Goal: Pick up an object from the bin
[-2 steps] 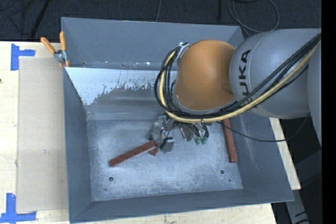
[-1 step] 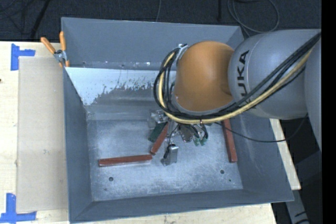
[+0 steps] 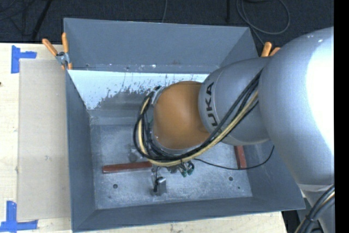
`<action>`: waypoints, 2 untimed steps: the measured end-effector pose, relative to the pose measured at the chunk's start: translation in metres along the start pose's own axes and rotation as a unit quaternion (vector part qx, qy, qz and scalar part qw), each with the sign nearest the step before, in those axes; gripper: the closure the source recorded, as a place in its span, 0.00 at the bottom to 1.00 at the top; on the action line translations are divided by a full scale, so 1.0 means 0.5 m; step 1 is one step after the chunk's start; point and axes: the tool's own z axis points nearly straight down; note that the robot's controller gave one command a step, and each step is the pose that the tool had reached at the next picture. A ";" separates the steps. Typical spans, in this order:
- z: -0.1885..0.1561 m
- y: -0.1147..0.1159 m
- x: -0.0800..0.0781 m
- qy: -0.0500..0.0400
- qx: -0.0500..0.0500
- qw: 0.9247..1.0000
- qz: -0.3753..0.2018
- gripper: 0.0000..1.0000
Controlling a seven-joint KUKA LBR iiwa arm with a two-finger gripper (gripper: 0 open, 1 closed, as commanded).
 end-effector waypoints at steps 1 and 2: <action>-0.006 -0.004 -0.003 -0.003 0.001 1.000 0.003 1.00; -0.006 -0.004 -0.003 -0.003 0.001 1.000 0.003 0.00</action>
Offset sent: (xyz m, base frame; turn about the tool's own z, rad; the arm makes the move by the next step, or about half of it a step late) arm 0.0000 0.0000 0.0000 0.0000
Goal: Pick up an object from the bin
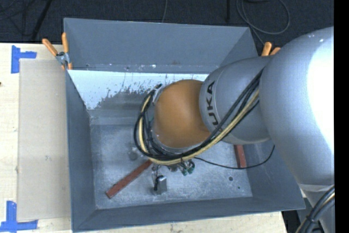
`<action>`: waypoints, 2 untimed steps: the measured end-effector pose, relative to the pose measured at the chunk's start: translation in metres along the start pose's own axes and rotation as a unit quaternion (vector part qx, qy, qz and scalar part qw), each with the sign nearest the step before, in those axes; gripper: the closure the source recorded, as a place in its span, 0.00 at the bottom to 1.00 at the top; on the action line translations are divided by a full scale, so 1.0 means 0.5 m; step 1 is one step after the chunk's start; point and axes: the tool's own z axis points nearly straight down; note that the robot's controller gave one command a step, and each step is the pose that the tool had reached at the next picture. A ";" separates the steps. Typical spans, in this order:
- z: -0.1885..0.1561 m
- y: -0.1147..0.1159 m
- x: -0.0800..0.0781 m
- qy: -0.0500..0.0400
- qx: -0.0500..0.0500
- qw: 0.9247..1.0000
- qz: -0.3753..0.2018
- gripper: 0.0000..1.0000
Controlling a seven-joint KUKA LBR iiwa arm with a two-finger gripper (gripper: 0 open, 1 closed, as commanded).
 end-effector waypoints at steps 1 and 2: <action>-0.001 0.000 0.000 0.000 0.000 1.000 0.001 1.00; -0.396 0.005 -0.018 -0.006 0.001 1.000 0.008 1.00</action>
Offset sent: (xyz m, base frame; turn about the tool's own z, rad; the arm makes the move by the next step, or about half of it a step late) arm 0.0000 0.0000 0.0000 0.0000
